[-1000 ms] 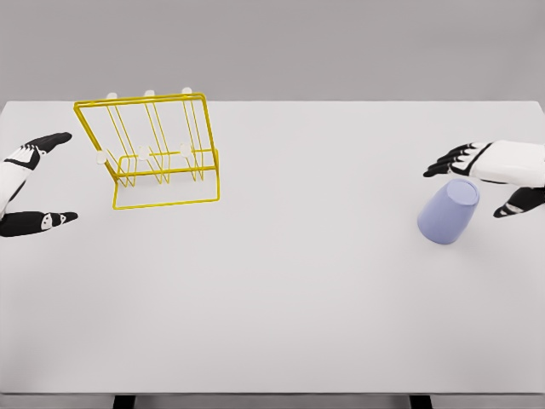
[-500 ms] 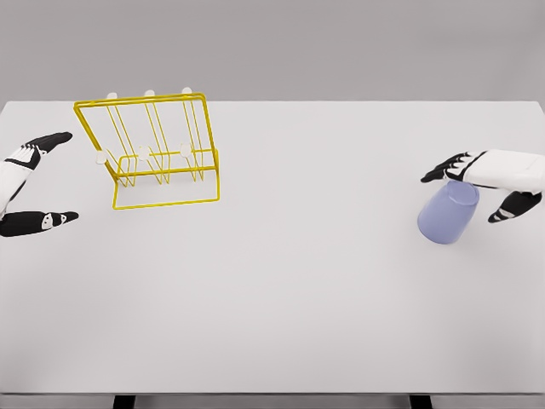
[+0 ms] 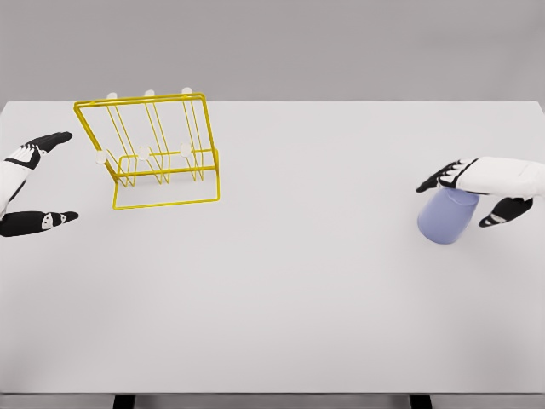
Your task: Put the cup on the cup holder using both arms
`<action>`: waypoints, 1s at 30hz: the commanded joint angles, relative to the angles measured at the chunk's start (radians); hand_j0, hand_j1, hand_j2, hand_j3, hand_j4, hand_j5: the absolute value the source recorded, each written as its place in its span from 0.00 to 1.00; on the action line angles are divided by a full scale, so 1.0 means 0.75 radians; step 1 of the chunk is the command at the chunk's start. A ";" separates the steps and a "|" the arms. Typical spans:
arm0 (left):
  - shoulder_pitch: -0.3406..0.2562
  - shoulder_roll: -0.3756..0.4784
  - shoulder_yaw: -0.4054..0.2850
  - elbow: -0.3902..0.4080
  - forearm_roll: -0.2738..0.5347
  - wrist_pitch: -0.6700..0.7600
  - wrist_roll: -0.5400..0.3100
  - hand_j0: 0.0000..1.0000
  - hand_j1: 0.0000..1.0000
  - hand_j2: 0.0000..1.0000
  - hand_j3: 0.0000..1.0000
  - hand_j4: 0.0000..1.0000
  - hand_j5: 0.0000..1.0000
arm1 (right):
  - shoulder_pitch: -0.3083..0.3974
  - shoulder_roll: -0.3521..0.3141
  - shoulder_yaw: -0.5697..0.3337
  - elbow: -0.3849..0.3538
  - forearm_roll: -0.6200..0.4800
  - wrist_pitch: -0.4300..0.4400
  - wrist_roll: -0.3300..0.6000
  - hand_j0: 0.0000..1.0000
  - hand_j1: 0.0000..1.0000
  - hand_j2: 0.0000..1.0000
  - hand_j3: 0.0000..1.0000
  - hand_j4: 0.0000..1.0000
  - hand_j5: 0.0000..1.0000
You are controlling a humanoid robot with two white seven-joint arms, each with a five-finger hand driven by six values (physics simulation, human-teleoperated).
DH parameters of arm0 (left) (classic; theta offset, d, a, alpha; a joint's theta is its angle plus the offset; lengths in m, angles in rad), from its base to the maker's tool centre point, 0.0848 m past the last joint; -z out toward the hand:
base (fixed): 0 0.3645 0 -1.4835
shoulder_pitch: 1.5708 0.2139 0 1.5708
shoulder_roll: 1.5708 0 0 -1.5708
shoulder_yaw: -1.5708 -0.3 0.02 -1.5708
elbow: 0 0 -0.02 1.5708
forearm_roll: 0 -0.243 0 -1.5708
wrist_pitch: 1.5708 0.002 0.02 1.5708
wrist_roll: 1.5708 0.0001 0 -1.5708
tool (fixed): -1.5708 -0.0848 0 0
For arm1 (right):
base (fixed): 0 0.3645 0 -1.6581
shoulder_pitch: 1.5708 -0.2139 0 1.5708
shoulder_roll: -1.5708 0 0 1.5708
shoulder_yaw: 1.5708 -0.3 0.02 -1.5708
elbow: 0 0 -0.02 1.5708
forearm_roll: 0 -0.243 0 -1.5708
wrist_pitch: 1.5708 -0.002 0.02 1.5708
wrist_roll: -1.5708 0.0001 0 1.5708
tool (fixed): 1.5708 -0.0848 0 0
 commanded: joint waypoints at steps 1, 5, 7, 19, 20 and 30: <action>0.000 0.002 0.000 -0.001 0.009 0.001 0.000 1.00 1.00 1.00 1.00 1.00 1.00 | 0.000 -0.003 0.001 -0.003 -0.008 0.003 0.000 0.78 0.78 0.78 0.78 0.78 0.78; 0.000 0.002 0.004 0.001 0.004 0.001 0.000 1.00 1.00 1.00 1.00 1.00 1.00 | -0.008 -0.001 0.001 -0.023 -0.008 0.003 0.000 0.75 0.75 0.75 0.75 0.75 0.75; 0.000 0.002 0.002 -0.001 0.004 0.001 0.000 1.00 1.00 1.00 1.00 1.00 1.00 | -0.008 -0.003 0.001 -0.046 -0.008 0.003 0.000 0.66 0.66 0.66 0.66 0.66 0.66; 0.000 0.002 0.002 -0.001 0.004 0.001 0.000 1.00 1.00 1.00 1.00 1.00 1.00 | -0.051 0.029 -0.003 -0.048 -0.014 0.003 0.000 0.48 0.48 0.48 0.48 0.48 0.48; 0.000 0.002 0.002 -0.001 0.004 0.001 0.000 1.00 1.00 1.00 1.00 1.00 1.00 | -0.061 0.038 -0.003 -0.048 -0.014 0.003 0.000 0.48 0.48 0.48 0.48 0.48 0.48; 0.000 0.002 0.004 -0.001 0.004 0.001 0.000 1.00 1.00 1.00 1.00 1.00 1.00 | -0.106 0.103 -0.003 -0.136 -0.012 0.003 0.000 0.38 0.38 0.38 0.38 0.38 0.38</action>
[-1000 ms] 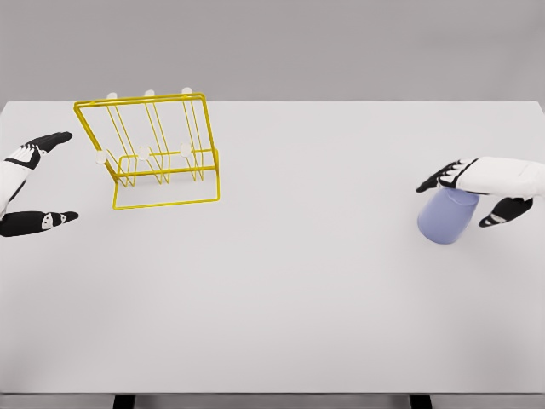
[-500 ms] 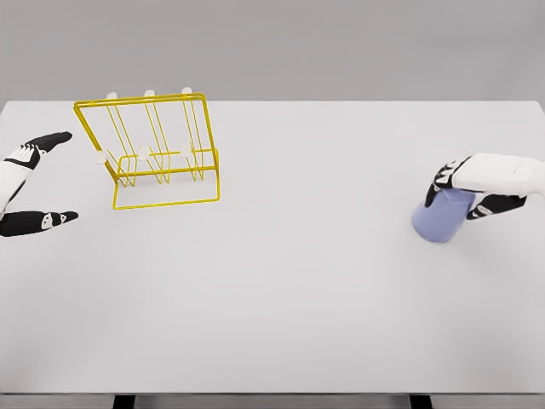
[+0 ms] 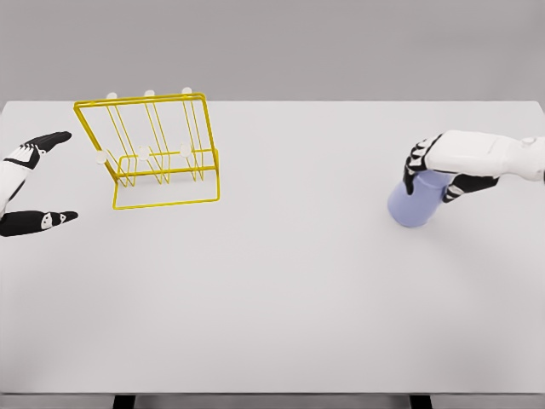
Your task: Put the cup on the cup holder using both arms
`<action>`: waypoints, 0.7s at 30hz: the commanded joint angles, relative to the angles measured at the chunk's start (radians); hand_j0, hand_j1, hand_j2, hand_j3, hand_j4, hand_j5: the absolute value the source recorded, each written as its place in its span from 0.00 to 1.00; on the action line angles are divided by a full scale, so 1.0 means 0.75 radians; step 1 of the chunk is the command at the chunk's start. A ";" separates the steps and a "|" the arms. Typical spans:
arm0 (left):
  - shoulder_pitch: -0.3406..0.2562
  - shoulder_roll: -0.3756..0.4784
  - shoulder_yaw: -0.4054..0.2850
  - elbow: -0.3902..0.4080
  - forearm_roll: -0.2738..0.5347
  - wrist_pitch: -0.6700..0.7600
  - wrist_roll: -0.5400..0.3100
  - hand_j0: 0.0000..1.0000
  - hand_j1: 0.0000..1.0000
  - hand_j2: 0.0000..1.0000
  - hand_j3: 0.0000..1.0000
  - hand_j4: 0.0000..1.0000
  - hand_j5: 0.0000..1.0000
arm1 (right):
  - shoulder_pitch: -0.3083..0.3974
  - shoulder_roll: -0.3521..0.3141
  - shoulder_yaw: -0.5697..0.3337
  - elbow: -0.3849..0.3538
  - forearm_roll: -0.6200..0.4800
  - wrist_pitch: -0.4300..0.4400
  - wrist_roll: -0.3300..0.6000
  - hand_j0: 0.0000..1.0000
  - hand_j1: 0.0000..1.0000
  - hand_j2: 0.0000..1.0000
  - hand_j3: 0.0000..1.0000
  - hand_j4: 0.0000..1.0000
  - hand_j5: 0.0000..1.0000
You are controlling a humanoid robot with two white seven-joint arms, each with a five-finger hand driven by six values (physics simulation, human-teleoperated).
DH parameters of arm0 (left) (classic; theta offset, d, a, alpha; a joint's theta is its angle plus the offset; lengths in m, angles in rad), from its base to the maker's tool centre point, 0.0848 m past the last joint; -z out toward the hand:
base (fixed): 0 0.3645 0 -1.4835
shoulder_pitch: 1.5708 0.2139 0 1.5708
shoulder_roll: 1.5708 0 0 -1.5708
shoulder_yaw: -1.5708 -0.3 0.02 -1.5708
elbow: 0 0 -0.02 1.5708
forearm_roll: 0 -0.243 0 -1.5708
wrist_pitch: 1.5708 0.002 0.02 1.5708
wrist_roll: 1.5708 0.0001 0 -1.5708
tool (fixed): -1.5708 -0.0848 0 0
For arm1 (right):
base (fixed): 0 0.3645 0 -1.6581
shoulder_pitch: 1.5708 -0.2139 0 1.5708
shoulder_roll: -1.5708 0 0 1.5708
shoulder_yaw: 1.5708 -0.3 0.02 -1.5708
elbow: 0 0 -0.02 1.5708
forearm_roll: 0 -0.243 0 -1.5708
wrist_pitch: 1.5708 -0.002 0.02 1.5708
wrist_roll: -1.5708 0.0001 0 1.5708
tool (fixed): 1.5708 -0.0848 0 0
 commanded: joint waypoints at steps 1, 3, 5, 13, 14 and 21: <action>0.000 0.002 0.000 -0.001 0.010 0.001 0.003 1.00 1.00 1.00 1.00 1.00 1.00 | -0.004 0.014 -0.001 -0.022 -0.009 0.004 -0.001 0.38 0.38 0.38 0.38 0.38 0.38; 0.000 0.002 0.000 -0.001 0.010 0.001 0.003 1.00 1.00 1.00 1.00 1.00 1.00 | -0.022 0.036 -0.001 -0.045 -0.007 0.004 -0.001 0.38 0.38 0.38 0.38 0.38 0.38; 0.000 0.002 0.000 -0.001 0.010 0.001 0.001 1.00 1.00 1.00 1.00 1.00 1.00 | -0.045 0.083 0.001 -0.080 -0.007 0.004 -0.001 0.38 0.38 0.38 0.38 0.38 0.38; 0.000 0.002 0.002 0.002 0.010 0.001 0.001 1.00 1.00 1.00 1.00 1.00 1.00 | -0.063 0.186 0.003 -0.186 -0.007 0.004 -0.001 0.38 0.38 0.38 0.38 0.38 0.38; 0.000 0.002 0.002 0.002 0.010 0.001 0.001 1.00 1.00 1.00 1.00 1.00 1.00 | -0.063 0.204 0.005 -0.186 -0.007 0.004 -0.001 0.38 0.38 0.38 0.38 0.38 0.38; 0.000 0.002 0.002 0.002 0.010 0.001 0.003 1.00 1.00 1.00 1.00 1.00 1.00 | -0.094 0.353 0.089 -0.186 0.016 0.004 -0.001 0.38 0.38 0.38 0.38 0.38 0.38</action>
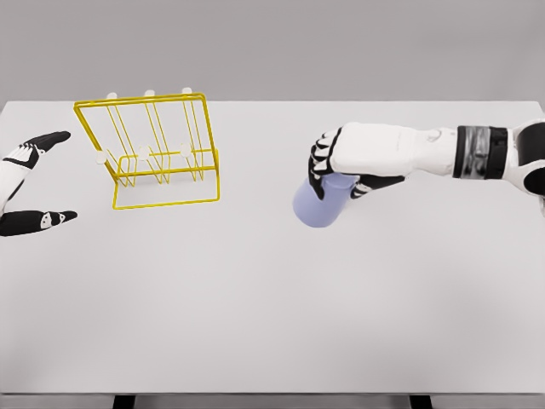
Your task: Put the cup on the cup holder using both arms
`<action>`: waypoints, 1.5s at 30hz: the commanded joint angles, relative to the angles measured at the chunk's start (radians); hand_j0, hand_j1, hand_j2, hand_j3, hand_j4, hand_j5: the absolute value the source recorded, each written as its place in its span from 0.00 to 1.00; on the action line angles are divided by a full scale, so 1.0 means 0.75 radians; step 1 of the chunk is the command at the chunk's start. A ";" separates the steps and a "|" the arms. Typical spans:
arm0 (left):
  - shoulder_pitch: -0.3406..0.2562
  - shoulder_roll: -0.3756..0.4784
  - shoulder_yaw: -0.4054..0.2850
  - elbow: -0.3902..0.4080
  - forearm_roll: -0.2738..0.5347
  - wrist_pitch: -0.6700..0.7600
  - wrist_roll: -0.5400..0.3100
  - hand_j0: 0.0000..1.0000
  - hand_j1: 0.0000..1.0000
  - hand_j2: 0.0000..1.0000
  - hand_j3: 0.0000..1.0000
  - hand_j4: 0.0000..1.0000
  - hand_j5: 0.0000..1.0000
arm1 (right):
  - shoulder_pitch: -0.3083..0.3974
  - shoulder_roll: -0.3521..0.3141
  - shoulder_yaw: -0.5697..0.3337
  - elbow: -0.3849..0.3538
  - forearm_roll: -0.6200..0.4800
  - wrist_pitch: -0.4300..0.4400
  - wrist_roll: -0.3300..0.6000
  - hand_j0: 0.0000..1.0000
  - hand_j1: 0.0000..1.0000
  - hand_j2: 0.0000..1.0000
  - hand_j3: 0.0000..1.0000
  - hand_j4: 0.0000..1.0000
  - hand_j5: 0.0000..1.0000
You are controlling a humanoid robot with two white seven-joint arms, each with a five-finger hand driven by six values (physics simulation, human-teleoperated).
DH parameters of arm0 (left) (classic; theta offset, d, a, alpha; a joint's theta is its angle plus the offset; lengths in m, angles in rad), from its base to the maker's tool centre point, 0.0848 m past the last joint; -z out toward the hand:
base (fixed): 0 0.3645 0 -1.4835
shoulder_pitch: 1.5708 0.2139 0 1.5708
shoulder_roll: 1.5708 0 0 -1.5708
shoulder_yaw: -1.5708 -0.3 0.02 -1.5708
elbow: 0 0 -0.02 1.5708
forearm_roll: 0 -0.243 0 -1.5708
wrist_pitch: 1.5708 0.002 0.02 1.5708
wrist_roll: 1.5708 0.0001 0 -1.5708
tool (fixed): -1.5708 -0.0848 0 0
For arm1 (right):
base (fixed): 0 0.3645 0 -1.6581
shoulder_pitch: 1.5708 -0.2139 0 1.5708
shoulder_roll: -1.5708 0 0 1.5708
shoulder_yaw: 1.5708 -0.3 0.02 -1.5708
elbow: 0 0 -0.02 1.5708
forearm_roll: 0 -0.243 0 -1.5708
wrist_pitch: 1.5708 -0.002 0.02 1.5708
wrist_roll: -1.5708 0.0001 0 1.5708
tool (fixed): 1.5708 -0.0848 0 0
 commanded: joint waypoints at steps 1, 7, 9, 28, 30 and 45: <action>0.000 0.002 0.000 0.000 0.009 0.000 0.002 1.00 1.00 1.00 1.00 1.00 1.00 | -0.002 0.093 0.067 0.000 0.035 0.005 -0.002 0.38 0.38 0.38 0.38 0.38 0.38; 0.000 0.002 -0.002 -0.002 0.007 0.000 0.002 1.00 1.00 1.00 1.00 1.00 1.00 | -0.029 0.183 0.167 0.002 0.084 0.005 -0.002 0.38 0.38 0.38 0.38 0.38 0.38; 0.000 0.002 -0.002 -0.002 0.006 0.000 0.000 1.00 1.00 1.00 1.00 1.00 1.00 | -0.051 0.216 0.202 0.006 0.086 0.005 -0.002 0.38 0.38 0.38 0.38 0.38 0.38; -0.018 0.036 -0.047 -0.035 0.031 0.000 -0.004 1.00 1.00 1.00 1.00 1.00 1.00 | -0.127 0.316 0.298 0.006 0.213 0.005 -0.002 0.98 0.98 0.98 0.98 0.98 0.98; -0.027 0.083 -0.043 -0.043 0.004 0.000 -0.004 1.00 1.00 1.00 1.00 1.00 1.00 | -0.127 0.314 0.296 0.002 0.217 0.005 -0.002 0.99 0.99 0.99 0.99 0.99 0.99; -0.133 0.243 -0.045 -0.094 -0.096 0.000 0.000 1.00 1.00 1.00 1.00 1.00 1.00 | 0.237 -0.016 -0.573 -0.182 -0.075 0.005 -0.002 1.00 1.00 1.00 1.00 1.00 1.00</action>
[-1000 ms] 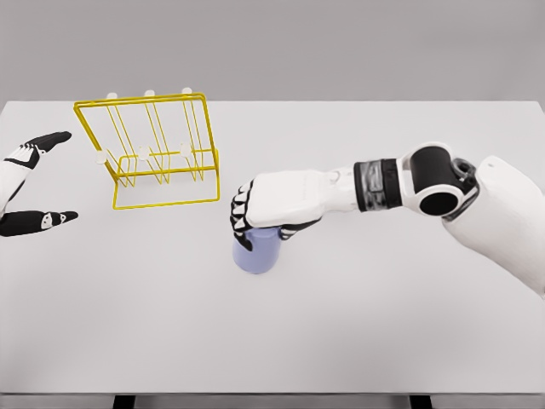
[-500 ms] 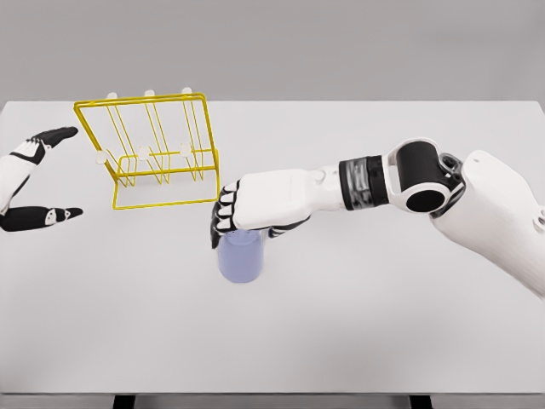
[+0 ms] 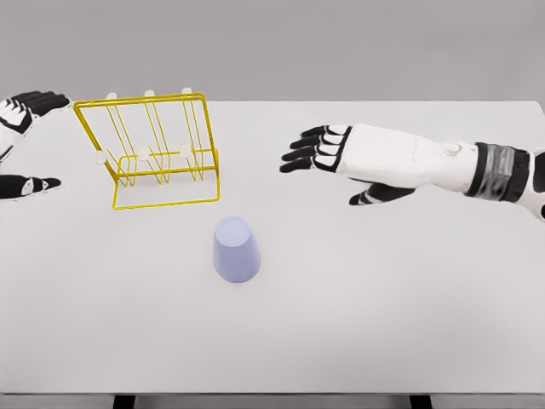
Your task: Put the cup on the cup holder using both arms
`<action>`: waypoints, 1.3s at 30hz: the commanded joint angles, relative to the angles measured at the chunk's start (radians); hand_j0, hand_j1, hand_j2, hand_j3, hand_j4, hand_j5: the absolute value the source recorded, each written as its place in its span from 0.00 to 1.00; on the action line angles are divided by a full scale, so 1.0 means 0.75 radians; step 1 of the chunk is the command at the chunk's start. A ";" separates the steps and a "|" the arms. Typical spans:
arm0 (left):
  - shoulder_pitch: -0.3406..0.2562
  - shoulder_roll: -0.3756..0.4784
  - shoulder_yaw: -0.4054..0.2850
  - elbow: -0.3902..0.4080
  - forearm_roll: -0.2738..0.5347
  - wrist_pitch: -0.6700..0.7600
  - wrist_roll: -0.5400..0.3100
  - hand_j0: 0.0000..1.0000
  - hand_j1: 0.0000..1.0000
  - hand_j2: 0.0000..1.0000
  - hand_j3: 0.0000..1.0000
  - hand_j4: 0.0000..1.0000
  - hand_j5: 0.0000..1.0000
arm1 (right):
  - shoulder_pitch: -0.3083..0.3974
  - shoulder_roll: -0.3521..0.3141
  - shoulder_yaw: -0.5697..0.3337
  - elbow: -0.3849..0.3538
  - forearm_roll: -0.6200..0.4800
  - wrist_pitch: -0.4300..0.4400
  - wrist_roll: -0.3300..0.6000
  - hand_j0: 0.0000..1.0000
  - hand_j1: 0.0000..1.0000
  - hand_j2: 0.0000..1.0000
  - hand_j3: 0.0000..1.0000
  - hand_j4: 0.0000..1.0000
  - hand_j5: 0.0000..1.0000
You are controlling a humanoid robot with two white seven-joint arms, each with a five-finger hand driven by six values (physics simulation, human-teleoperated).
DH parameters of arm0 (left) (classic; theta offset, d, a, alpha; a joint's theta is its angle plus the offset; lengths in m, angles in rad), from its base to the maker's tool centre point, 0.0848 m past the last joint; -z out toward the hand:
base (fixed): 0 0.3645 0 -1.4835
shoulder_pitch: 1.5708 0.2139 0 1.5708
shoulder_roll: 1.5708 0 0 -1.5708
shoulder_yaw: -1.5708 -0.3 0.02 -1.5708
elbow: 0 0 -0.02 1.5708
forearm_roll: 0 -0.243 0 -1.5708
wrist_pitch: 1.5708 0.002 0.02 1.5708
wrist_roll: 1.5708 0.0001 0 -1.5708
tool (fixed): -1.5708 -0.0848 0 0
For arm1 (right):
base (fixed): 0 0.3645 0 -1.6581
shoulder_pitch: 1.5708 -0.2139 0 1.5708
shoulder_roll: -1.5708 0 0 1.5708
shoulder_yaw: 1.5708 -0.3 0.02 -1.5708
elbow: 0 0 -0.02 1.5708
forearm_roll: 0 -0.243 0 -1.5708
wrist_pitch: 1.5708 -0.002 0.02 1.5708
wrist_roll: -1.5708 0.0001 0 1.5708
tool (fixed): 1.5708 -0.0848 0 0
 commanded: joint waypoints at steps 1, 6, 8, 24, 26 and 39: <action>-0.008 0.050 -0.010 -0.014 -0.053 0.001 0.012 1.00 1.00 1.00 1.00 1.00 1.00 | 0.012 -0.042 -0.307 -0.010 -0.056 0.007 -0.002 1.00 1.00 1.00 1.00 1.00 1.00; -0.057 0.160 -0.108 -0.082 -0.108 0.001 0.010 1.00 1.00 1.00 1.00 1.00 1.00 | 0.194 -0.044 -0.382 -0.010 -0.058 0.007 -0.002 1.00 1.00 1.00 1.00 1.00 1.00; -0.119 0.193 -0.231 -0.125 -0.108 0.001 0.002 1.00 1.00 1.00 1.00 1.00 1.00 | 0.215 -0.044 -0.399 -0.010 -0.058 0.007 -0.002 1.00 1.00 1.00 1.00 1.00 1.00; -0.675 0.246 -0.864 -0.159 -0.092 0.001 -0.092 1.00 1.00 1.00 1.00 1.00 1.00 | 0.573 0.155 -0.726 -0.010 -0.054 0.007 -0.002 1.00 1.00 1.00 1.00 1.00 1.00; -0.749 0.244 -0.949 -0.159 -0.086 0.001 -0.133 1.00 1.00 1.00 1.00 1.00 1.00 | 0.563 0.177 -0.734 -0.010 -0.048 0.007 -0.002 1.00 1.00 1.00 1.00 1.00 1.00; -1.203 0.105 -1.443 -0.196 0.019 0.001 -0.593 1.00 1.00 1.00 1.00 1.00 1.00 | 0.558 0.198 -0.730 -0.008 -0.040 0.007 -0.002 1.00 1.00 1.00 1.00 1.00 1.00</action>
